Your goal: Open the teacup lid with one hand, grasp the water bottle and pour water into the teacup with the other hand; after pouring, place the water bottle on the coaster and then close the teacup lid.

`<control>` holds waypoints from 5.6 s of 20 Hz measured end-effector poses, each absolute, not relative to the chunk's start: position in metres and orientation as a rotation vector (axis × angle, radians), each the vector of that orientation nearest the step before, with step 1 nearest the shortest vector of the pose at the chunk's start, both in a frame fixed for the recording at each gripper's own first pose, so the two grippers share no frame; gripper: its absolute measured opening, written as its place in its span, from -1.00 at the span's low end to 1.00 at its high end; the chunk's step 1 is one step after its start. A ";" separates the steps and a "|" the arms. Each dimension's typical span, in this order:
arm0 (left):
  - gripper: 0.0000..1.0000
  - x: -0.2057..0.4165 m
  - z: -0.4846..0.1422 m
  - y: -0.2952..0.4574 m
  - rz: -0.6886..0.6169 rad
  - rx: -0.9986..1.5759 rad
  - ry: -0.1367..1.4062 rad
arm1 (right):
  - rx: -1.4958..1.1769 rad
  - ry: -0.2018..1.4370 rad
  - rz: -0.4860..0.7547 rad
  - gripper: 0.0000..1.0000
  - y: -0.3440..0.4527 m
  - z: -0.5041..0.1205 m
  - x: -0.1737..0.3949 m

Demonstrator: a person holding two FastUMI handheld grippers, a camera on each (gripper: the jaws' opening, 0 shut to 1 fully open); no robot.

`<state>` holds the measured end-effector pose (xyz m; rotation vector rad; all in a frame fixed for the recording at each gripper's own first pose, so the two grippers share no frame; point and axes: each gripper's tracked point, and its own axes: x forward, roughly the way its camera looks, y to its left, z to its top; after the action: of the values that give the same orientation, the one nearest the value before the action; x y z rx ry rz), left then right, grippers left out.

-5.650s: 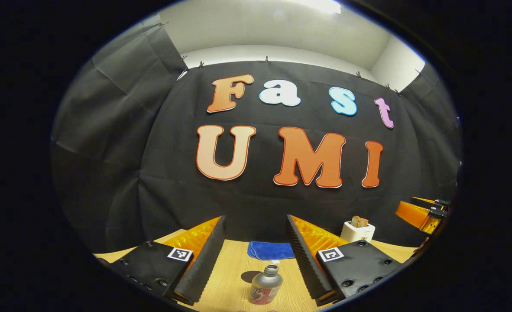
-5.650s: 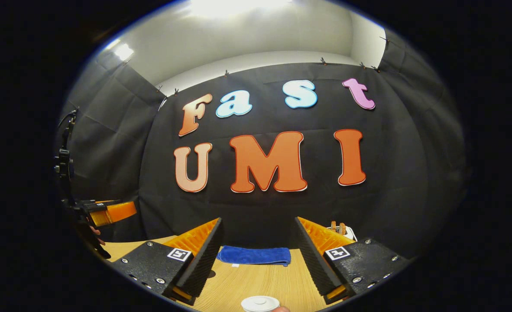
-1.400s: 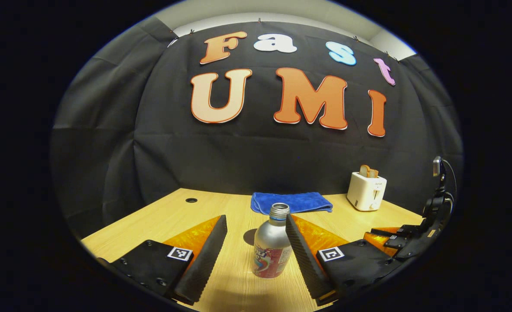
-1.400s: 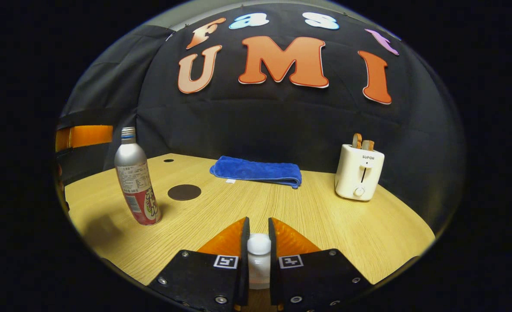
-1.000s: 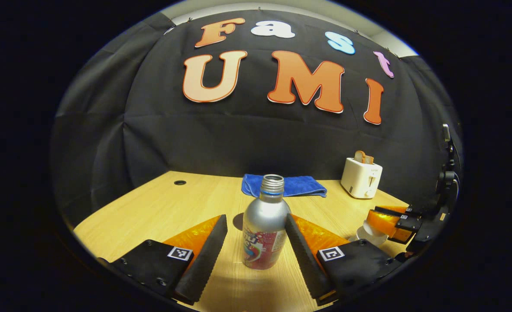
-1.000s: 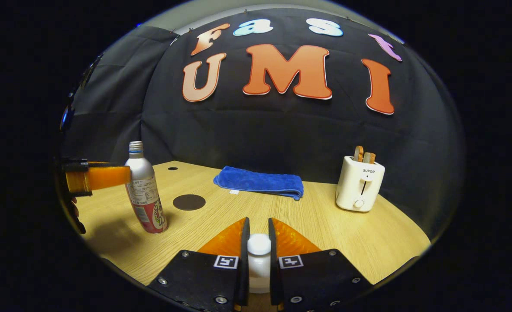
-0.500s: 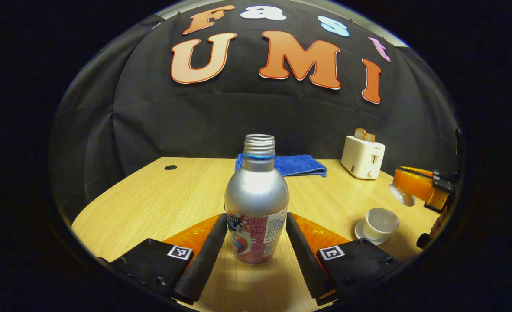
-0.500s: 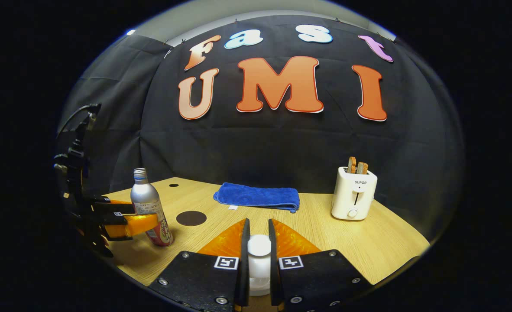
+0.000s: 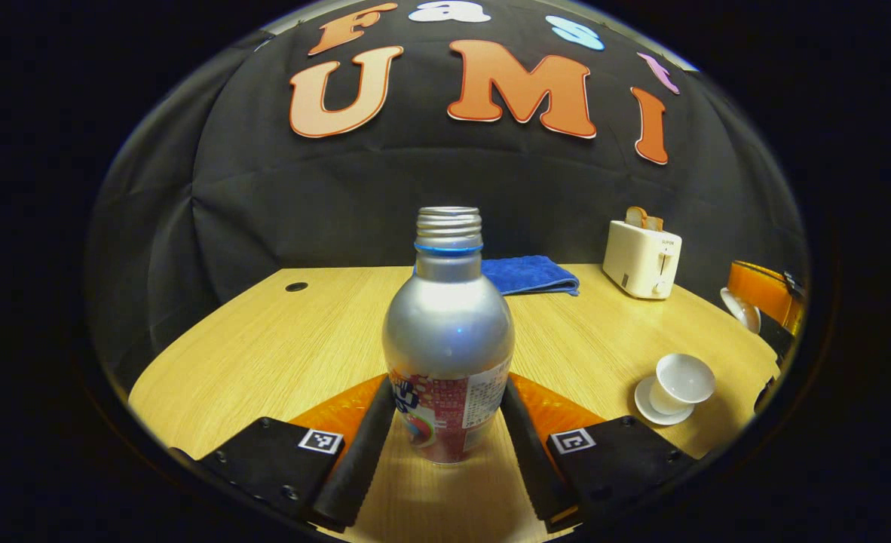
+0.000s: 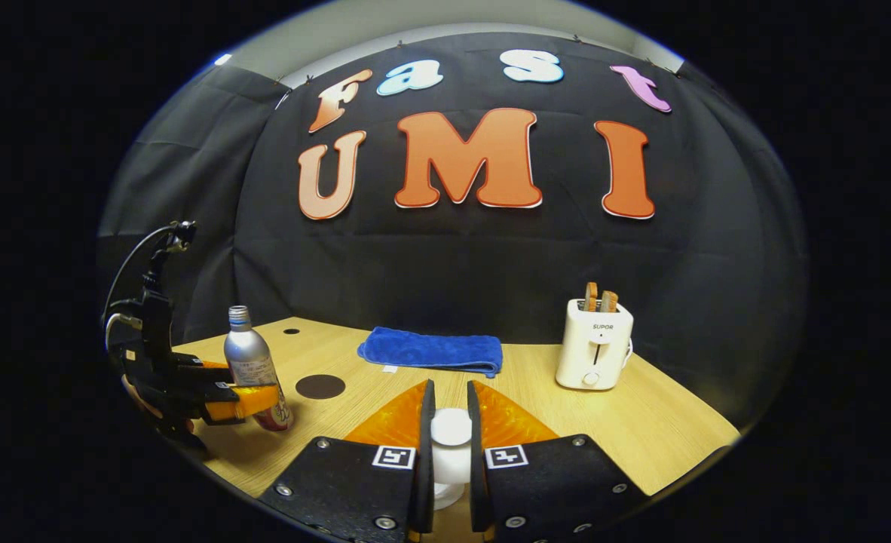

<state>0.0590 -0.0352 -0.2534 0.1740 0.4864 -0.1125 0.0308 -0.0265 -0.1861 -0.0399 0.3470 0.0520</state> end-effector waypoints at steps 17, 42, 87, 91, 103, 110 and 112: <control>0.70 0.066 -0.230 -0.057 -0.176 0.847 0.351 | -0.041 0.296 -0.022 -0.61 -0.068 -0.154 0.004; 0.65 0.064 -0.248 -0.131 -0.486 1.555 0.142 | -0.010 0.301 -0.014 -0.61 -0.086 -0.152 -0.004; 0.67 0.088 -0.186 -0.173 -0.496 2.078 -0.229 | 0.008 0.286 0.062 -0.61 -0.073 -0.151 -0.010; 0.67 0.088 -0.190 -0.174 -0.498 2.102 -0.236 | 0.008 0.290 0.067 -0.61 -0.072 -0.154 -0.010; 0.66 0.082 -0.197 -0.177 -0.491 2.151 -0.261 | 0.007 0.302 0.093 -0.61 -0.060 -0.159 -0.009; 0.66 0.078 -0.197 -0.179 -0.483 2.148 -0.285 | 0.019 0.320 0.100 -0.61 -0.055 -0.163 -0.010; 0.67 0.077 -0.197 -0.178 -0.479 2.154 -0.292 | 0.016 0.320 0.102 -0.61 -0.053 -0.163 -0.010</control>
<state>0.0769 -0.1782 -0.1966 2.1540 -0.2920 -0.4786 -0.0101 -0.0535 -0.1633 0.0159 0.3195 0.1016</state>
